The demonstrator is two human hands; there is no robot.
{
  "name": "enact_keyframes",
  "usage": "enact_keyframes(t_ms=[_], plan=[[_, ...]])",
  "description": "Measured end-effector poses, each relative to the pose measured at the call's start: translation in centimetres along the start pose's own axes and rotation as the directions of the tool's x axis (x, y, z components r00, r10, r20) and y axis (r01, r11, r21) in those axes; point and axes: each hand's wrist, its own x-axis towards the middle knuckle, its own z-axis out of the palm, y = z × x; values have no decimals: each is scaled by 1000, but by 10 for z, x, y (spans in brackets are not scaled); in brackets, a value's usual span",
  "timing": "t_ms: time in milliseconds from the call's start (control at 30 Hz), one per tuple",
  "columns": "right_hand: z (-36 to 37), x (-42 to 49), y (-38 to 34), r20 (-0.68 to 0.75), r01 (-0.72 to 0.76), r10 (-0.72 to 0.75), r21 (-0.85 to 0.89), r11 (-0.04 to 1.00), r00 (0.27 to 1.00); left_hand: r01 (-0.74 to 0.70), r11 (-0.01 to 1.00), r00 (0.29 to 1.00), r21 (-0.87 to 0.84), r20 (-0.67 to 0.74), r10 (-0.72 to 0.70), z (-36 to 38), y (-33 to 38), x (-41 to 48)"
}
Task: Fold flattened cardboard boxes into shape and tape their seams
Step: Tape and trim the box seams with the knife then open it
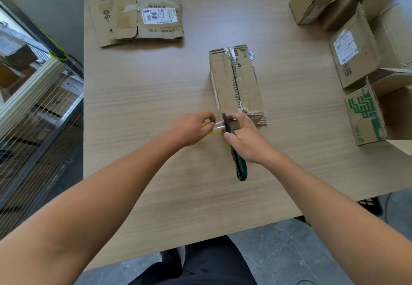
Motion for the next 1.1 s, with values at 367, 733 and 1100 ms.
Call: enact_keyframes(t_ms=[367,733,1100], plan=[[-18,13,-28,128,-114,145,-226,967,981,-82,984,974,160,-198,113,9,9,-9],[-2,-5,2,34,213,-212,-50,976,977,22,997,928,78,-372,9,-18,-21,-5],[15,-3,21,-509,306,-92,354,884,856,-115,974,934,196,-313,173,-3,-3,25]])
